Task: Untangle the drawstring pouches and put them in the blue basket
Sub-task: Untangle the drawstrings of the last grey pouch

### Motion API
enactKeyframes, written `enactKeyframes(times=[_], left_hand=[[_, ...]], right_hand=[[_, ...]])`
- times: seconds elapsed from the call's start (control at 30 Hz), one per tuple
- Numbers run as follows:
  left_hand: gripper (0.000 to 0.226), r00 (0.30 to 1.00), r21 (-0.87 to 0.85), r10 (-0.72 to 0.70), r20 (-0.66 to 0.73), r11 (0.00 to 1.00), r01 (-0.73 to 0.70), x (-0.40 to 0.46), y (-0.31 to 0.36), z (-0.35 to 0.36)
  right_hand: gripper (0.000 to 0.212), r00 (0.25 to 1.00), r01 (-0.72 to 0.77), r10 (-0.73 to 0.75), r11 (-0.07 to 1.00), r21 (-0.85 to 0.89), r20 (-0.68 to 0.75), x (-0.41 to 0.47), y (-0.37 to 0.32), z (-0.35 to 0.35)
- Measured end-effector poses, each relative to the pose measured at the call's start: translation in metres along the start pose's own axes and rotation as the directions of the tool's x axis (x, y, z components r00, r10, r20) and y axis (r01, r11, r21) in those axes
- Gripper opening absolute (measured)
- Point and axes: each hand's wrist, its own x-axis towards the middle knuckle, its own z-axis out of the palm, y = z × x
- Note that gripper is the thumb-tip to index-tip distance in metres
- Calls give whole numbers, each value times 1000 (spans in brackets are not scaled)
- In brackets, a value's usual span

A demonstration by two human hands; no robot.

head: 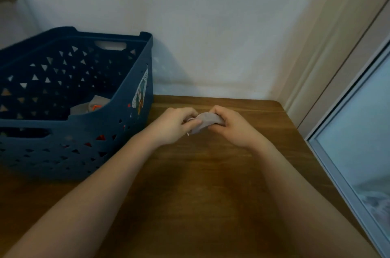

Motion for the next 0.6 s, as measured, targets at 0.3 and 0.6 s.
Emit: enactKeyframes(times=[0.3,0.6], left_hand=[[34,997,-256,-31,-69,967,13,-9,-6,-1],[32,965,-747,-261,-1,642,173,-1,-12,11]], right_hand=[[15,997,-72,54,936,-345,-59,-3,7,-4],[24,983,-132,111,981,139,147,-21,17,-23]])
